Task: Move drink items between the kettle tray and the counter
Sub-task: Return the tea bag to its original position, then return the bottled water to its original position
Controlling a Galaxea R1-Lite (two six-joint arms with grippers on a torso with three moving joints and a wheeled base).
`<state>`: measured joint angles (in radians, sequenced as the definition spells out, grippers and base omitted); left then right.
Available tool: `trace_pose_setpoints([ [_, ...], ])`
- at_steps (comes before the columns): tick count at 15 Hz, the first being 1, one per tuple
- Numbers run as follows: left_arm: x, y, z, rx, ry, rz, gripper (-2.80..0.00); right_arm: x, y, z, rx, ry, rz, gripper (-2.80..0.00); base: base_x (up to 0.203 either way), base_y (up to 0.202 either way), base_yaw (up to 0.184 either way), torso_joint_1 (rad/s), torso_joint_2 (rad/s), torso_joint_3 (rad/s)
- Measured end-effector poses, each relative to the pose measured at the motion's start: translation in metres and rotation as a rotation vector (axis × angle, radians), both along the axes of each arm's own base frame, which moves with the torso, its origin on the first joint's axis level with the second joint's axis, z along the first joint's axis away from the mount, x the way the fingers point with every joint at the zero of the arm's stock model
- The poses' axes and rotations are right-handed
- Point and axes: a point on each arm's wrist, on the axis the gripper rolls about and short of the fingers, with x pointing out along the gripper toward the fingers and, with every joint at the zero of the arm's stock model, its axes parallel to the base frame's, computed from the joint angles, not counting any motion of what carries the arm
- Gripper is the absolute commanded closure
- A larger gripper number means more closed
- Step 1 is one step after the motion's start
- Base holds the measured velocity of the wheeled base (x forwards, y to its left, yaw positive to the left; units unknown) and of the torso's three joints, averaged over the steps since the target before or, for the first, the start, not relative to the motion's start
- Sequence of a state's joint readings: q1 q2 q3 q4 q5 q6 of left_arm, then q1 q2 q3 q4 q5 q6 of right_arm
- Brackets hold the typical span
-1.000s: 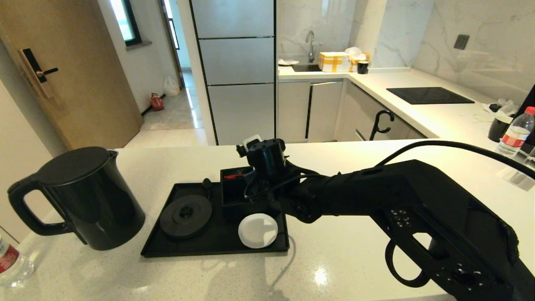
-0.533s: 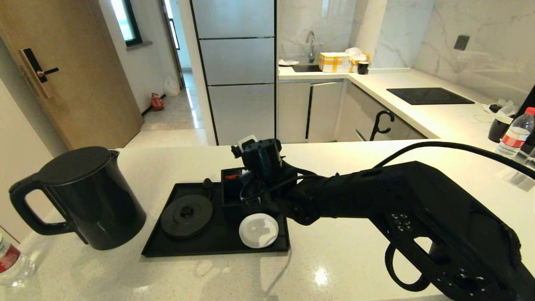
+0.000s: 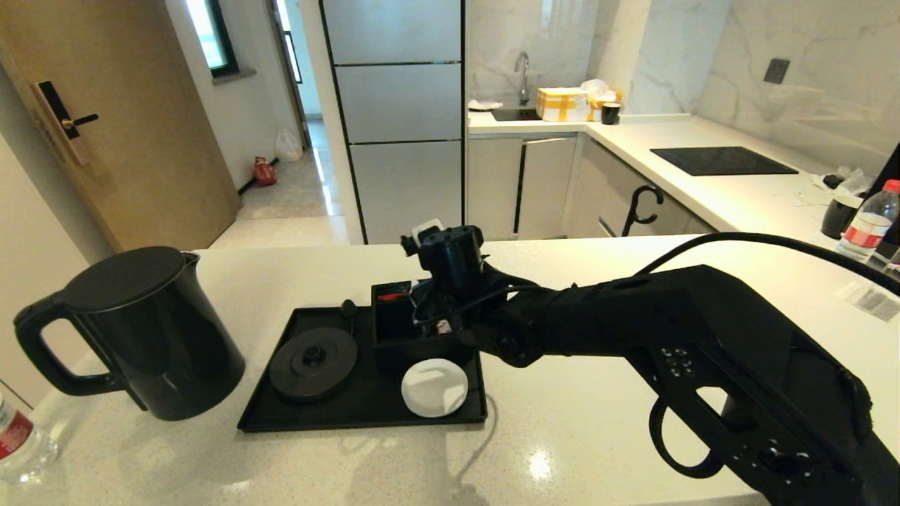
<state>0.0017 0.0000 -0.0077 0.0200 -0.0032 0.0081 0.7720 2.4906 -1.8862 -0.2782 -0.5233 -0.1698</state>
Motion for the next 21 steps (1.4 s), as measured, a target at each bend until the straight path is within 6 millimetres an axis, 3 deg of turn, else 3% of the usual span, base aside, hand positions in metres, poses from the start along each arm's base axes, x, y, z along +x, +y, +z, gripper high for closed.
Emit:
trace_pose_setpoints([
  [6, 0.000, 0.000, 0.000, 0.000, 0.000, 0.000, 0.00, -0.008, -0.009, 0.025, 0.032, -0.011, -0.011, -2.80, 0.000, 0.000, 0.000, 0.000, 0.00, 0.000],
  [11, 0.000, 0.000, 0.000, 0.000, 0.000, 0.000, 0.00, -0.042, -0.048, 0.074, 0.141, 0.055, -0.095, -2.80, 0.000, 0.000, 0.000, 0.000, 0.00, 0.000],
  [12, 0.000, 0.000, 0.000, 0.000, 0.000, 0.000, 0.00, -0.051, -0.061, 0.084, 0.160, 0.064, -0.120, 0.00, 0.000, 0.000, 0.000, 0.000, 0.00, 0.000],
  [17, 0.000, 0.000, 0.000, 0.000, 0.000, 0.000, 0.00, -0.094, -0.148, 0.114, 0.206, 0.073, -0.323, 0.00, 0.000, 0.000, 0.000, 0.000, 0.00, 0.000],
  [21, 0.000, 0.000, 0.000, 0.001, -0.001, 0.000, 0.00, -0.133, -0.235, 0.144, 0.231, 0.025, -0.605, 0.00, 0.000, 0.000, 0.000, 0.000, 0.00, 0.000],
])
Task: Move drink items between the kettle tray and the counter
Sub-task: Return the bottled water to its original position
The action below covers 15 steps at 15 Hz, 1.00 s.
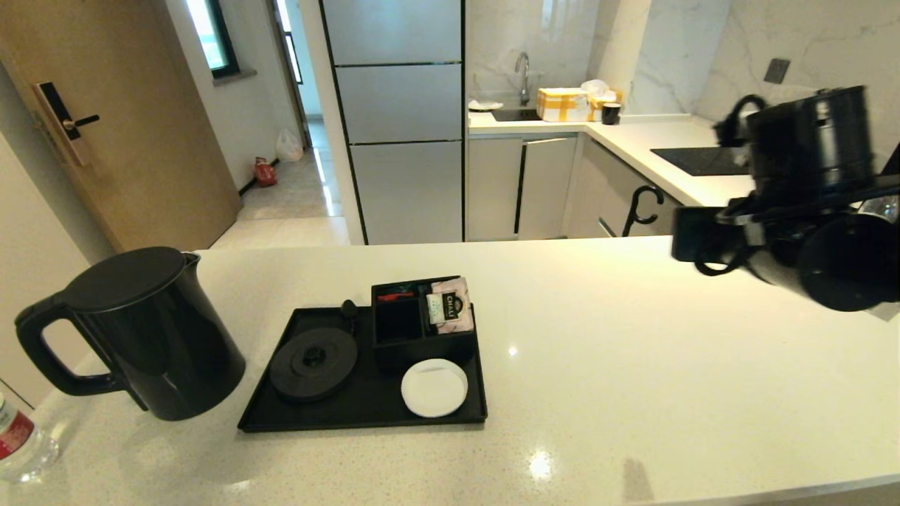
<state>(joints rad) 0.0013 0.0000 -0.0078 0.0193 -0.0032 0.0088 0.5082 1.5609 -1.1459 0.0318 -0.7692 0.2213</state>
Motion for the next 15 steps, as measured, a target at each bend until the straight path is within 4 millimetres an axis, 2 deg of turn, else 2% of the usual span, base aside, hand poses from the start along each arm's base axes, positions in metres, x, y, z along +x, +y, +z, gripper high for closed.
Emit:
trace_pose_setpoints([
  [2, 0.000, 0.000, 0.000, 0.000, 0.000, 0.000, 0.00, -0.038, -0.040, 0.018, 0.022, -0.029, -0.099, 0.00, 0.000, 0.000, 0.000, 0.000, 0.00, 0.000],
  [3, 0.000, 0.000, 0.000, 0.000, 0.001, 0.000, 0.00, -0.064, -0.063, 0.028, 0.034, -0.054, -0.162, 0.00, 0.000, 0.000, 0.000, 0.000, 0.00, 0.000],
  [5, 0.000, 0.000, 0.000, 0.000, 0.000, 0.000, 0.00, -0.122, -0.104, 0.036, 0.050, -0.106, -0.311, 0.00, 0.000, 0.000, 0.000, 0.000, 0.00, 0.000],
  [7, 0.000, 0.000, 0.000, 0.000, 0.001, 0.000, 0.00, -0.187, -0.129, 0.032, 0.061, -0.165, -0.448, 0.00, 0.000, 0.000, 0.000, 0.000, 0.00, 0.000],
  [9, 0.000, 0.000, 0.000, 0.000, 0.000, 0.000, 0.00, -0.248, -0.136, 0.013, 0.064, -0.212, -0.520, 0.00, 0.000, 0.000, 0.000, 0.000, 0.00, 0.000],
  [11, 0.000, 0.000, 0.000, 0.000, 0.001, 0.000, 0.00, -0.294, -0.134, -0.009, 0.091, -0.249, -0.540, 0.00, 0.000, 0.000, 0.000, 0.000, 0.00, 0.000],
  [13, 0.000, 0.000, 0.000, 0.000, 0.001, 0.000, 0.00, -0.321, -0.129, -0.023, 0.129, -0.243, -0.485, 0.00, 0.000, 0.000, 0.000, 0.000, 0.00, 0.000],
  [15, 0.000, 0.000, 0.000, 0.001, 0.001, 0.000, 0.00, -0.337, -0.124, -0.021, 0.153, -0.277, -0.369, 0.00, 0.000, 0.000, 0.000, 0.000, 0.00, 0.000],
])
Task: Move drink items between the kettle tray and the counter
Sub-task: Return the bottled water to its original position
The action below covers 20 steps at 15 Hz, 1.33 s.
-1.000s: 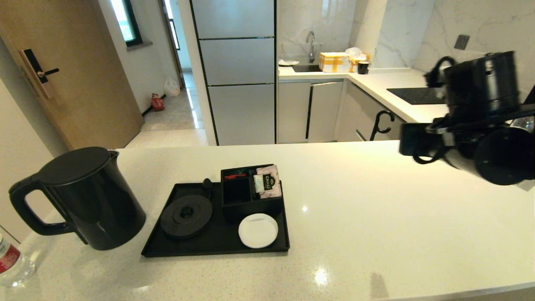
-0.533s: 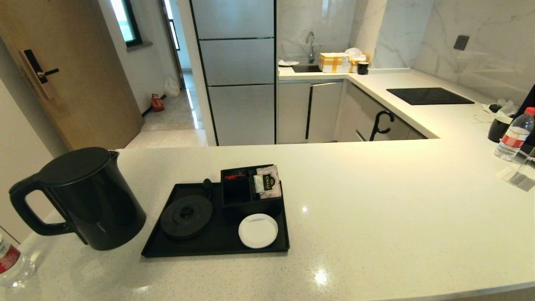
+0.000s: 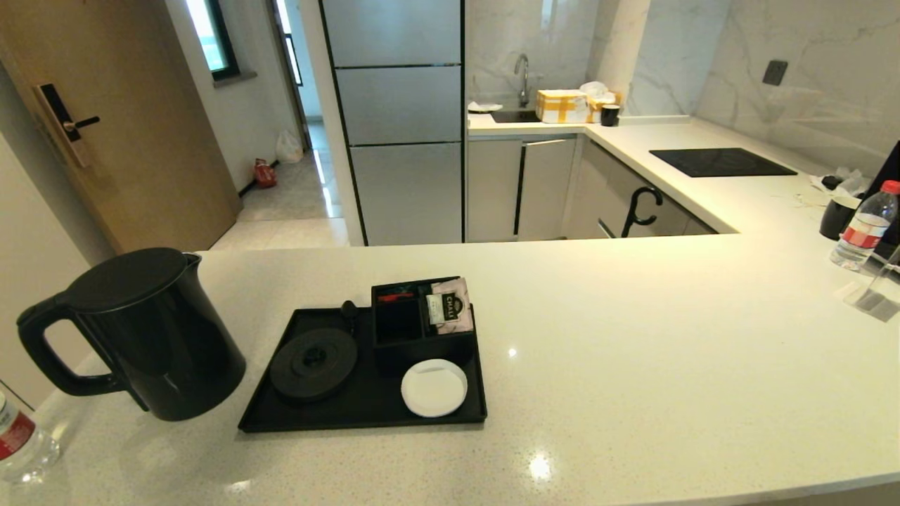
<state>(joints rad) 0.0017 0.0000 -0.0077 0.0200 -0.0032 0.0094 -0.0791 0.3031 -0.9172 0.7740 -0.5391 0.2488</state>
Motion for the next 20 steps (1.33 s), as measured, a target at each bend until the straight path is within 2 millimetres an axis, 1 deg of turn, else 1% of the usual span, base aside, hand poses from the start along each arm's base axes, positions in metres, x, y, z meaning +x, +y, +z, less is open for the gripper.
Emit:
trace_pose_setpoints([
  [1, 0.000, 0.000, 0.000, 0.000, 0.000, 0.000, 0.00, -0.005, 0.002, 0.004, 0.004, -0.042, 0.077, 0.00, 0.000, 0.000, 0.000, 0.000, 0.00, 0.000],
  [3, 0.000, 0.000, 0.000, 0.000, 0.000, 0.000, 0.00, -0.015, 0.004, 0.010, -0.014, -0.132, 0.300, 0.00, 0.000, 0.000, 0.000, 0.000, 0.00, 0.000],
  [5, 0.000, 0.000, 0.000, 0.000, 0.000, -0.001, 0.00, -0.026, 0.005, 0.006, -0.117, -0.175, 0.547, 0.00, 0.000, 0.000, 0.000, 0.000, 0.00, 0.000],
  [6, 0.000, 0.000, 0.000, 0.000, 0.000, -0.001, 0.00, -0.030, 0.006, -0.002, -0.160, -0.193, 0.627, 0.00, 0.000, 0.000, 0.000, 0.000, 0.00, 0.000],
  [7, 0.000, 0.000, 0.000, 0.000, 0.000, -0.001, 0.00, -0.031, 0.007, -0.015, -0.183, -0.211, 0.697, 0.00, 0.000, 0.000, 0.000, 0.000, 0.00, 0.000],
  [9, 0.000, 0.000, 0.000, 0.000, 0.000, 0.000, 0.00, -0.022, 0.008, -0.037, -0.174, -0.231, 0.780, 0.00, 0.000, 0.000, 0.000, 0.000, 0.00, 0.000],
  [11, 0.000, 0.000, 0.000, 0.000, 0.000, 0.000, 0.00, -0.010, 0.009, -0.053, -0.171, -0.239, 0.811, 0.00, 0.000, 0.000, 0.000, 0.000, 0.00, 0.000],
  [12, 0.000, 0.000, 0.000, 0.000, 0.000, 0.000, 0.00, 0.000, 0.009, -0.064, -0.173, -0.224, 0.810, 0.00, 0.000, 0.000, 0.000, 0.000, 0.00, 0.000],
  [14, 0.000, 0.000, 0.000, 0.000, 0.000, 0.000, 0.00, 0.029, 0.008, -0.097, -0.175, -0.176, 0.793, 0.00, 0.000, 0.000, 0.000, 0.000, 0.00, 0.000],
  [16, 0.000, 0.000, 0.000, 0.000, 0.000, 0.000, 0.00, 0.051, 0.008, -0.127, -0.186, -0.153, 0.766, 0.00, 0.000, 0.000, 0.000, 0.000, 0.00, 0.000],
  [17, 0.000, 0.000, 0.000, 0.000, 0.000, 0.000, 0.00, 0.059, 0.007, -0.140, -0.185, -0.156, 0.726, 0.00, 0.000, 0.000, 0.000, 0.000, 0.00, 0.000],
  [19, 0.000, 0.000, 0.000, 0.000, 0.000, 0.000, 0.00, 0.064, 0.005, -0.150, -0.175, -0.140, 0.656, 0.00, 0.000, 0.000, 0.000, 0.000, 0.00, 0.000],
  [20, 0.000, 0.000, 0.000, 0.000, 0.000, 0.000, 0.00, 0.064, 0.005, -0.155, -0.169, -0.091, 0.634, 0.00, 0.000, 0.000, 0.000, 0.000, 0.00, 0.000],
])
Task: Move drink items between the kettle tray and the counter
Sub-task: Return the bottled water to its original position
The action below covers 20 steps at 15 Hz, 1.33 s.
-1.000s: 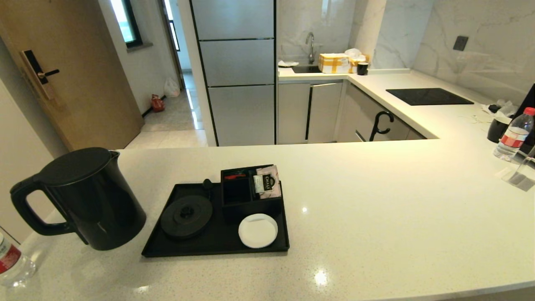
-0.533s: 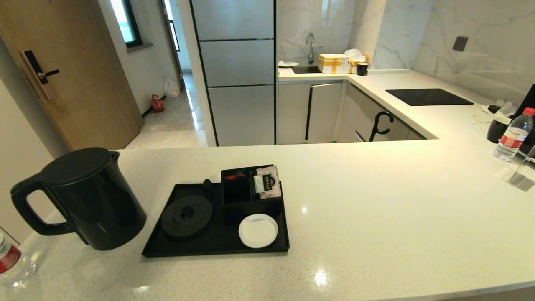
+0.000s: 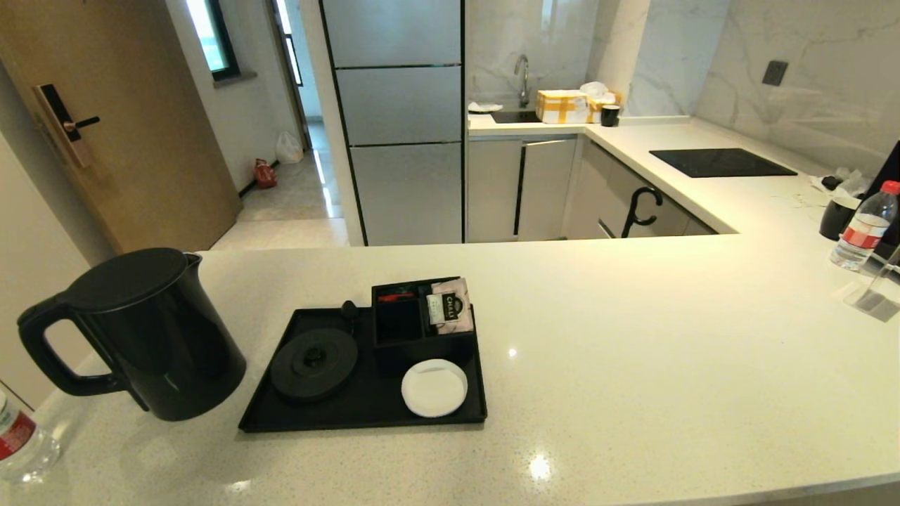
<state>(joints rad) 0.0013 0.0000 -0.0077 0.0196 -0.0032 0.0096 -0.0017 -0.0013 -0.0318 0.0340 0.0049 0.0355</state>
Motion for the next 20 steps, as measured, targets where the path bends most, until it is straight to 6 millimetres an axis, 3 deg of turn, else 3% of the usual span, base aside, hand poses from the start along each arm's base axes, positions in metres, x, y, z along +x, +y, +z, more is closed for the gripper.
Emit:
trace_pose_setpoints([
  [20, -0.0009, 0.0000, 0.0044, 0.039, 0.008, 0.001, 0.00, 0.0003, -0.0003, -0.0043, -0.011, 0.034, -0.015, 0.00, 0.000, 0.000, 0.000, 0.000, 0.00, 0.000],
])
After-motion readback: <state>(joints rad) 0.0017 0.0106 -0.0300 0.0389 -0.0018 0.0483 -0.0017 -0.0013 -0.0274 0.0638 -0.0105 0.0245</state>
